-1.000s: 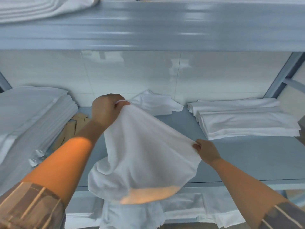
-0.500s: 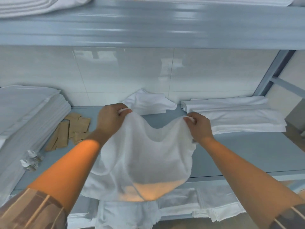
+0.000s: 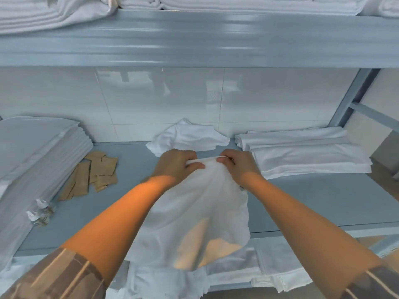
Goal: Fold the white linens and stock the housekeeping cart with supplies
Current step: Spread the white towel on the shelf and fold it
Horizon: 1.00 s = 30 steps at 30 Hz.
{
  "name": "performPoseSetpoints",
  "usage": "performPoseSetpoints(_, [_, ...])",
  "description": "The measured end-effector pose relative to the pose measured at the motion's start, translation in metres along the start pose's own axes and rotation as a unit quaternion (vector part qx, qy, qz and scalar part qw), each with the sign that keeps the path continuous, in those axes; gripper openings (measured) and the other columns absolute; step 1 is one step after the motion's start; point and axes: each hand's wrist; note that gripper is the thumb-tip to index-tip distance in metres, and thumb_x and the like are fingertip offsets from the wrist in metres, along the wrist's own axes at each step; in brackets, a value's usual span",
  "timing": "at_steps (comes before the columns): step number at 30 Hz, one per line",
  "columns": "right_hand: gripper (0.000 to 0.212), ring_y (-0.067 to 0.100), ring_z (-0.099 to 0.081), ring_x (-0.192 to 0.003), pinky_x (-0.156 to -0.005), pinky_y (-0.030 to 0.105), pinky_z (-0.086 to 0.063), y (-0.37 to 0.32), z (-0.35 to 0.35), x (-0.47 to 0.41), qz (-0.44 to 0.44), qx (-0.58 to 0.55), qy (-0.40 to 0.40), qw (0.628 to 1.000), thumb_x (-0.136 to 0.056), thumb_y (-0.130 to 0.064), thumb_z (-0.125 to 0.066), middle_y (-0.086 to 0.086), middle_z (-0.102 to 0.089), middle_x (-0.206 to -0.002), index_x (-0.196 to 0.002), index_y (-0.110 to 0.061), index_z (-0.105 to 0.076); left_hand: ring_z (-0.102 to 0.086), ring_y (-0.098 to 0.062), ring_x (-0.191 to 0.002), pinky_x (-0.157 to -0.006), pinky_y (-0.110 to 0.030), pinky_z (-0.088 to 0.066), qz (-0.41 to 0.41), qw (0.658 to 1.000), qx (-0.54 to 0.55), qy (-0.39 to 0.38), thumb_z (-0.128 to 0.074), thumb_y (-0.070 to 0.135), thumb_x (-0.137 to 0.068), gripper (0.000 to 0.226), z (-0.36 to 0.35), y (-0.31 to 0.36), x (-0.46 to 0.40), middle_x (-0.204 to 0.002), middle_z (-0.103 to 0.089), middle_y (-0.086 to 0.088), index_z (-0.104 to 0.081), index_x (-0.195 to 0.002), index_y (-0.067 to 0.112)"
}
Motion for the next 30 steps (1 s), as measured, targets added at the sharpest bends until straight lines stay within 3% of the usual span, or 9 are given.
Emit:
performPoseSetpoints(7, [0.021,0.032,-0.059,-0.085,-0.065,0.033,-0.038,0.044,0.038,-0.008,-0.025,0.129,0.086,0.988,-0.095,-0.03,-0.057,0.012,-0.069,-0.089,-0.087,-0.014,-0.068,-0.05,0.002,-0.057,-0.048,-0.016,-0.024,0.026,0.999,-0.031,0.012,-0.069,0.05,-0.08,0.032,0.003,-0.026,0.004,-0.045,-0.045,0.013,-0.051,-0.058,0.034])
performPoseSetpoints(12, [0.024,0.031,-0.057,-0.073,-0.047,0.025,-0.032,0.078,0.058,-0.009,-0.173,0.063,0.169,0.968,-0.093,-0.023,-0.056,0.012,-0.064,-0.079,-0.078,-0.005,-0.062,-0.048,-0.012,-0.057,-0.052,-0.021,-0.03,0.065,0.996,-0.059,0.019,-0.07,0.045,-0.082,0.024,0.008,-0.051,0.01,-0.051,-0.047,0.013,-0.066,-0.068,0.025])
performPoseSetpoints(14, [0.016,0.031,-0.061,-0.085,-0.053,0.025,-0.035,0.079,0.056,-0.009,-0.188,0.036,0.161,0.968,-0.093,-0.021,-0.057,0.008,-0.065,-0.086,-0.087,-0.009,-0.065,-0.05,-0.01,-0.058,-0.054,-0.021,-0.031,0.07,0.996,-0.052,0.03,-0.068,0.041,-0.085,0.02,0.006,-0.047,0.008,-0.053,-0.05,0.014,-0.067,-0.073,0.025])
performPoseSetpoints(15, [0.013,0.028,-0.061,-0.093,-0.063,0.024,-0.037,0.073,0.052,-0.009,-0.171,0.013,0.146,0.974,-0.091,-0.021,-0.062,0.007,-0.067,-0.097,-0.099,-0.012,-0.066,-0.049,-0.005,-0.057,-0.055,-0.018,-0.032,0.064,0.997,-0.04,0.036,-0.067,0.04,-0.086,0.017,0.004,-0.04,0.006,-0.054,-0.05,0.016,-0.067,-0.076,0.026])
performPoseSetpoints(17, [0.044,0.019,-0.055,-0.107,-0.078,0.015,-0.033,0.052,0.037,-0.009,-0.099,-0.02,0.075,0.992,-0.083,-0.024,-0.073,-0.001,-0.062,-0.118,-0.125,-0.017,-0.06,-0.052,0.003,-0.06,-0.057,-0.013,-0.033,0.029,0.999,-0.009,0.038,-0.065,0.034,-0.088,0.012,-0.001,-0.018,-0.003,-0.058,-0.053,0.021,-0.069,-0.08,0.027])
performPoseSetpoints(21, [0.076,0.004,-0.044,-0.121,-0.093,0.008,-0.028,0.012,0.003,-0.009,0.006,-0.093,-0.119,0.988,-0.078,-0.023,-0.079,-0.014,-0.05,-0.129,-0.143,-0.029,-0.04,-0.06,-0.011,-0.073,-0.069,-0.029,-0.044,-0.036,0.999,0.024,0.003,-0.06,0.025,-0.092,0.013,-0.014,0.02,-0.021,-0.079,-0.069,0.01,-0.071,-0.088,0.022])
performPoseSetpoints(24, [0.059,0.007,-0.054,-0.117,-0.102,0.024,-0.039,0.008,-0.007,-0.013,-0.002,-0.13,-0.181,0.975,-0.082,-0.023,-0.076,-0.009,-0.064,-0.113,-0.134,-0.028,-0.05,-0.05,-0.004,-0.059,-0.06,-0.025,-0.036,-0.029,0.998,0.045,0.018,-0.061,0.027,-0.092,0.013,-0.018,0.026,-0.025,-0.065,-0.059,0.011,-0.071,-0.086,0.021])
performPoseSetpoints(27, [0.033,0.006,-0.055,-0.115,-0.092,0.014,-0.038,0.004,-0.011,-0.014,0.013,-0.149,-0.181,0.972,-0.086,-0.027,-0.071,-0.011,-0.064,-0.111,-0.117,-0.027,-0.063,-0.045,-0.005,-0.052,-0.055,-0.025,-0.032,-0.024,0.997,0.067,0.016,-0.064,0.029,-0.089,0.011,-0.016,0.025,-0.026,-0.058,-0.053,0.009,-0.068,-0.082,0.022])
performPoseSetpoints(30, [0.008,0.009,-0.061,-0.102,-0.093,0.027,-0.043,-0.003,-0.016,-0.015,0.032,-0.202,-0.194,0.96,-0.09,-0.024,-0.066,-0.005,-0.068,-0.102,-0.098,-0.025,-0.067,-0.044,-0.007,-0.052,-0.052,-0.024,-0.031,-0.021,0.996,0.081,0.014,-0.067,0.029,-0.086,0.011,-0.014,0.021,-0.025,-0.056,-0.048,0.008,-0.06,-0.078,0.027])
Point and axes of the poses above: each hand's wrist, its own x-axis away from the middle knuckle, its own z-axis out of the back of the hand, y = z × x
